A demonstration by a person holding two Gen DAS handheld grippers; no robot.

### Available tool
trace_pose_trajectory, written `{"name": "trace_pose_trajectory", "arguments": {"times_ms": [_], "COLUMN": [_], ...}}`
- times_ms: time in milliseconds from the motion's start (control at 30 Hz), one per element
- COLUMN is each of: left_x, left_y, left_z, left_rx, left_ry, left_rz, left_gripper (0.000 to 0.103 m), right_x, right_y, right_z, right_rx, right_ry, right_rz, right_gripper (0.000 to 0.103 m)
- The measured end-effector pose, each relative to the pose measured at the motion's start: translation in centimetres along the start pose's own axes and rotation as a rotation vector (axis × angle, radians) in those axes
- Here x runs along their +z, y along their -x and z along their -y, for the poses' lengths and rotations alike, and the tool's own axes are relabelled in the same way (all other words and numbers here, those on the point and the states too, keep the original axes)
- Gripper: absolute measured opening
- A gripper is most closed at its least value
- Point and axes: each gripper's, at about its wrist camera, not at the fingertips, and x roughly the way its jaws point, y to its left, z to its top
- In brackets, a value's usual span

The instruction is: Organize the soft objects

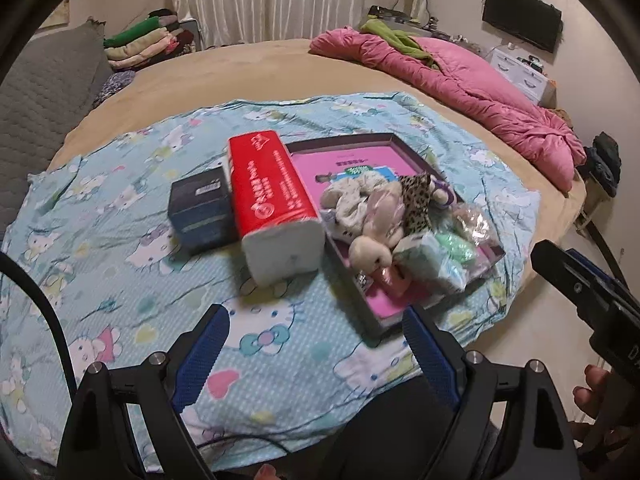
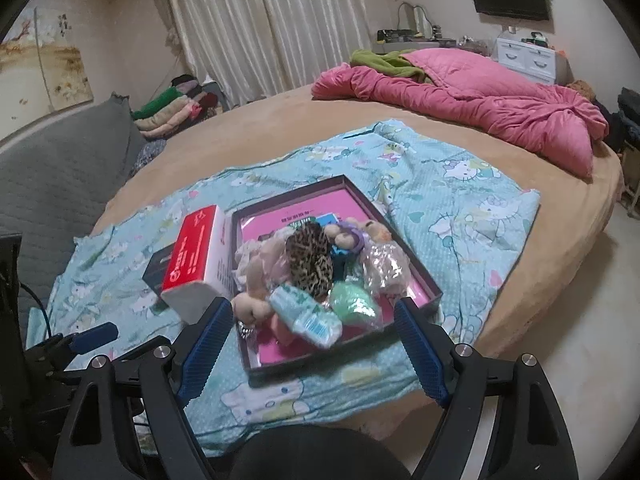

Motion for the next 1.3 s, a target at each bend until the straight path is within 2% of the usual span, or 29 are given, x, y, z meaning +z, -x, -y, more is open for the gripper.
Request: {"name": "trace_pose_trajectory", "arguments": {"times_ms": [400, 733, 1300], "left_x": [-1.8, -3.0, -2.9], "left_y": [1.4, 1.9, 2.1], "left_z": [-0.1, 0.2, 0.0], "left_rx": [-0.007, 0.004, 0.006], "left_ry": [0.02, 0.013, 0.024], "left_rz": [-0.019, -0.034, -0.033], "left_gripper": [0.088, 0.088, 0.088], "right_x": [-2.8, -3.2, -3.5], "right_y": [1.3, 2.3, 2.4], "right_z": [-1.1, -1.9, -2.0], "right_rx": [-0.011, -0.033, -0.041], "right_ry": [0.036, 0.07, 0.077], "right_rz": [-0.04, -0.024, -0.024], "right_gripper": [0.084, 0.085, 0.085]}}
